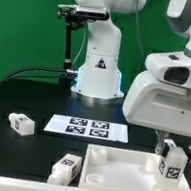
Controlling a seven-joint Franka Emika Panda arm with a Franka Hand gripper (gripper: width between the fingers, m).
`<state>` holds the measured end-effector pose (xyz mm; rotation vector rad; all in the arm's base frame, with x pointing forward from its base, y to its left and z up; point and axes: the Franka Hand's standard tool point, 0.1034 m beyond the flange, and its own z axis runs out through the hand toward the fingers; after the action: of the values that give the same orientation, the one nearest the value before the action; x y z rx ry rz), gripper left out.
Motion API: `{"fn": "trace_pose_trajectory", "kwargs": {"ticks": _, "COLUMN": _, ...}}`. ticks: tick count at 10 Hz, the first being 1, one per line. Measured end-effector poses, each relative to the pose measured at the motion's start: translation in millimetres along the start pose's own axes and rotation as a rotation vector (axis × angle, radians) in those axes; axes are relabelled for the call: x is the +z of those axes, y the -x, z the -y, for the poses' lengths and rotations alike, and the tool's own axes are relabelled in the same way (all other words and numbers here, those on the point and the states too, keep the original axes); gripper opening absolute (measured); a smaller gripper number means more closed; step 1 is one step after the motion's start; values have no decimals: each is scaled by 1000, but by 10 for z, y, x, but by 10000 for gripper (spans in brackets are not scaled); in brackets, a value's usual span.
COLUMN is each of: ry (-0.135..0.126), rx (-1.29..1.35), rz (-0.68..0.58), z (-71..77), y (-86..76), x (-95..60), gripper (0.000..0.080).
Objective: Assemble one leg
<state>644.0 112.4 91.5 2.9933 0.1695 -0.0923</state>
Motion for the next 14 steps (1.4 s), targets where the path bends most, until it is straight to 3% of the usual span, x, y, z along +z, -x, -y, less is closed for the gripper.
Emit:
{"fn": "trace_pose_trajectory", "kwargs": {"ticks": 2, "ry": -23, "rx": 176, "rz": -40, "z": -132, "y": 17, "x": 23, "gripper": 292}}
{"fn": "trace_pose_trajectory", "kwargs": {"ticks": 5, "ry": -55, "rx": 558, "rz": -53, "z": -107, "y": -2, "x": 21, "gripper": 291}}
{"fn": "trace_pose_trajectory", "kwargs": {"ticks": 10, "ry": -62, "rx": 956, "rz": -27, "z": -49, "y": -1, "x": 22, "gripper": 291}}
{"fn": "trace_pose_trajectory", "kwargs": {"ticks": 13, "ry": -124, "rx": 1383, "rz": -16, "z": 7, "y": -24, "x": 24, "gripper": 291}}
{"fn": "trace_pose_trajectory", "kwargs": {"ticks": 14, "ry": -157, "rx": 1567, "rz": -4, "z": 58, "y": -37, "x": 20, "gripper": 291}}
